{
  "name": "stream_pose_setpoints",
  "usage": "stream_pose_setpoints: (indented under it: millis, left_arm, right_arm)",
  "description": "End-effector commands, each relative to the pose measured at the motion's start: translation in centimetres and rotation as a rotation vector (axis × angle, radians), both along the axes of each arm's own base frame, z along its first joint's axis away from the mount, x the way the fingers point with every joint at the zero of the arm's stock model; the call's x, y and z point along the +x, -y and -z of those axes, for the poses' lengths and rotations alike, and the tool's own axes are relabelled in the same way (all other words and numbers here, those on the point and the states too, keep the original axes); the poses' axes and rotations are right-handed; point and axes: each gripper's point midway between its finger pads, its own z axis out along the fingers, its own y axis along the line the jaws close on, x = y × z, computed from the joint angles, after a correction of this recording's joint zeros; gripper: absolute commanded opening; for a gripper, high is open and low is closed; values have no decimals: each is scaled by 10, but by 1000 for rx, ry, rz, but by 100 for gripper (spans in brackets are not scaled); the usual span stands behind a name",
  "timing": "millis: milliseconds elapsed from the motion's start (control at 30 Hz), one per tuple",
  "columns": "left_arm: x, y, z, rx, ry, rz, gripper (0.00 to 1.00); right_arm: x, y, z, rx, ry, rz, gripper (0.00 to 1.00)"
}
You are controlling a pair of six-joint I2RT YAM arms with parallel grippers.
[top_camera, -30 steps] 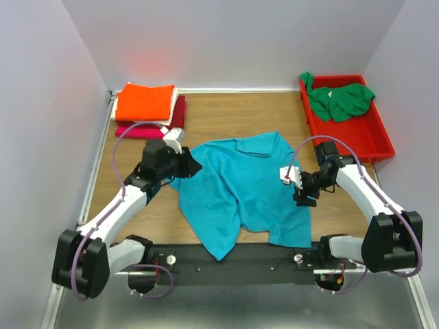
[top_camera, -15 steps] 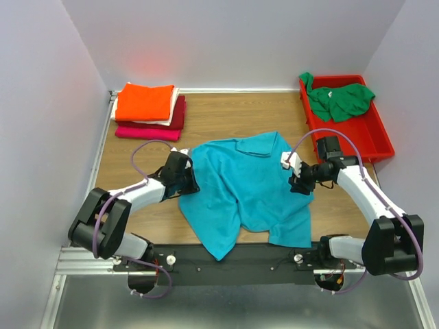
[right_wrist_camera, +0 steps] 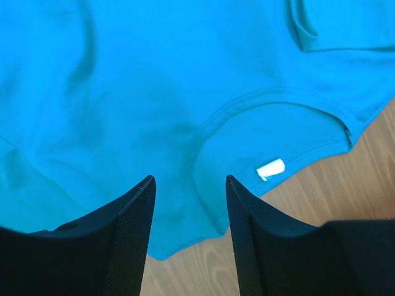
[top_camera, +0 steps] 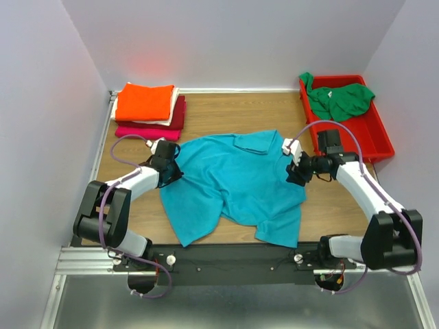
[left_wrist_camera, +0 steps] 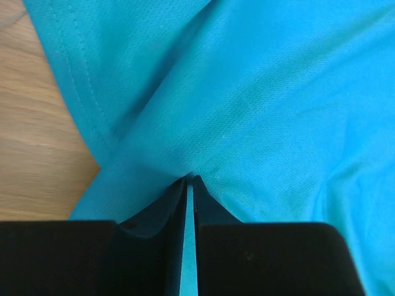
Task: Fold and stack the t-shirts
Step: Flatten the tshirt out
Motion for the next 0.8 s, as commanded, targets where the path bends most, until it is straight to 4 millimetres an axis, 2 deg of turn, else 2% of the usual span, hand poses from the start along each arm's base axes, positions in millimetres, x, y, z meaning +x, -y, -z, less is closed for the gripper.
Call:
stream_pose_setpoints:
  millis: [0, 100, 133, 167, 200, 233, 267, 300, 333, 367, 400, 433, 467, 500, 533, 600, 633, 667, 767]
  left_arm:
    - [-13, -20, 5, 112, -86, 5, 17]
    - [1, -14, -21, 116, -27, 75, 17]
    - [6, -12, -35, 114, 3, 87, 18]
    - [8, -11, -43, 116, 21, 97, 18]
    - [10, -13, -50, 135, 45, 133, 18]
    - [13, -11, -66, 127, 94, 150, 18]
    - [15, -9, -78, 119, 132, 169, 20]
    - [17, -9, -88, 116, 166, 182, 24]
    - [17, -10, -108, 114, 230, 202, 36]
    - [19, -10, -120, 114, 276, 210, 41]
    - [20, -12, -132, 117, 318, 219, 46]
    - [18, -13, -154, 128, 396, 244, 57]
    - [21, -20, -166, 139, 444, 222, 63]
    - [19, -26, -187, 150, 514, 202, 73]
    - [19, -31, -196, 161, 548, 197, 76]
    - [20, -41, -214, 196, 614, 195, 80]
    - [18, -44, -223, 204, 643, 189, 81]
    - [18, -46, -229, 212, 661, 193, 81]
    - [17, -49, -234, 246, 676, 213, 81]
  right_arm:
    - [40, -9, -11, 51, 35, 41, 57]
    - [68, -14, -6, 34, 24, 41, 60]
    - [74, -19, 6, 20, -11, 28, 62]
    - [88, -23, -1, 14, 16, 21, 63]
    - [93, -29, 0, 0, 17, 10, 63]
    - [99, -32, 4, -4, 10, 4, 64]
    - [111, -37, 4, -4, 14, -7, 66]
    - [110, -39, 15, -9, -12, -15, 67]
    - [121, -45, 9, -15, 14, -27, 67]
    - [125, -47, 12, -25, 15, -36, 67]
    - [127, -50, 25, -36, -14, -45, 67]
    - [133, -54, 24, -48, -2, -56, 67]
    - [135, -57, 30, -59, -11, -63, 67]
    - [139, -61, 37, -81, -17, -69, 66]
    - [138, -62, 46, -95, -34, -73, 66]
    - [147, -65, 47, -102, -32, -62, 66]
    - [149, -64, 57, -115, -52, -52, 65]
    - [156, -65, 54, -114, -46, -36, 64]
    - [163, -61, 62, -141, -52, -15, 64]
